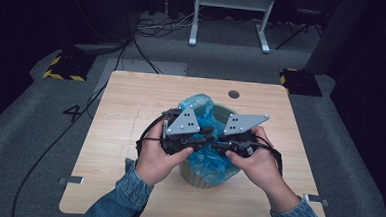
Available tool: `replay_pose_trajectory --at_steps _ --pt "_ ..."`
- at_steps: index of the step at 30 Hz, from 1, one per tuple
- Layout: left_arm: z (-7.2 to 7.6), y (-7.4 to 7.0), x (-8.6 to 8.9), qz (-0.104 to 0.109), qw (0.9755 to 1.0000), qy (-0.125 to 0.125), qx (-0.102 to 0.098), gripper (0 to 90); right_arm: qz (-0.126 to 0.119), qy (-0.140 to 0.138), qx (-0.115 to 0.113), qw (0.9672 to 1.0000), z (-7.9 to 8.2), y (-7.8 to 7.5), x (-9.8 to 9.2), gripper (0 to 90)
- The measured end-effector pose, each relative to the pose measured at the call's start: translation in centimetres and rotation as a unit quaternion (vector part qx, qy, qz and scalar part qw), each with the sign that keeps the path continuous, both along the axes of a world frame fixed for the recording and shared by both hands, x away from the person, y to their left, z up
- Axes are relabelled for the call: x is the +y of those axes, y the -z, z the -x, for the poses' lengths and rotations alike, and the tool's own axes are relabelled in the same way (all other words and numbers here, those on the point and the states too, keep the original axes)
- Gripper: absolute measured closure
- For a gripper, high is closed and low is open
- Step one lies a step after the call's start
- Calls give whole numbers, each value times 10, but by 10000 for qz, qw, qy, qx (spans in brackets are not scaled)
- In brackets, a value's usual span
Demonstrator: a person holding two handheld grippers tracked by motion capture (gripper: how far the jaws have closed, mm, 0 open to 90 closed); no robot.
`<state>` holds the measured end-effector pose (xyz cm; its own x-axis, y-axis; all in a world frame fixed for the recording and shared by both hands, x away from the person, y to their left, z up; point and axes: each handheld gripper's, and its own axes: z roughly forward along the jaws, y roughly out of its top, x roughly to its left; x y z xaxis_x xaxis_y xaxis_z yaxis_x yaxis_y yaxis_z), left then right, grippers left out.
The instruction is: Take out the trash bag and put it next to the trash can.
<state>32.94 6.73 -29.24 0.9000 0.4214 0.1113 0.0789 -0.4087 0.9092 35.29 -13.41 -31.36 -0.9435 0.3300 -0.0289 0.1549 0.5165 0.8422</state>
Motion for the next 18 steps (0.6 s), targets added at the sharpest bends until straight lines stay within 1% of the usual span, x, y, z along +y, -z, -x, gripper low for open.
replay_pose_trajectory --at_steps 1,3,4,5,6,7,8,9,11,12,13,15,16,17,18 --pt "2 -1 2 52 9999 -68 -60 621 -46 97 14 9999 -1 0 -1 883" --pt "4 -1 6 107 9998 -133 -102 531 -135 187 10 9997 -1 -2 -3 887" --pt "4 -1 6 107 9998 -133 -102 487 -135 187 10 9997 -1 -2 -3 887" --pt "6 -2 11 134 9997 -171 -98 463 -230 267 -44 9994 -3 -4 -7 888" --pt "7 -2 13 134 9997 -184 -95 447 -272 289 -47 9992 -3 -5 -8 888" --pt "8 -2 16 112 9996 -214 -114 430 -324 315 -65 9990 -4 -7 -10 889" --pt "8 -2 16 112 9996 -214 -114 407 -324 315 -65 9990 -4 -7 -10 889" --pt "10 -2 20 83 9995 -259 -137 384 -401 365 -111 9985 -5 -10 -13 889" --pt "11 -2 23 70 9995 -284 -129 368 -436 386 -140 9982 -5 -11 -14 890" --pt "13 -1 26 47 9994 -312 -118 368 -478 405 -164 9979 -5 -13 -15 890" --pt "14 1 30 6 9993 -358 -115 340 -567 419 -212 9973 -6 -18 -18 890" --pt "16 3 35 -30 9991 -407 -112 323 -643 434 -241 9967 -7 -22 -20 890" --pt "16 3 35 -30 9991 -407 -112 318 -643 434 -241 9967 -7 -22 -20 890" --pt "18 6 41 -35 9988 -468 -104 312 -703 449 -273 9961 -9 -28 -22 889" --pt "18 6 44 -45 9987 -506 -92 308 -721 460 -289 9959 -9 -30 -22 889"
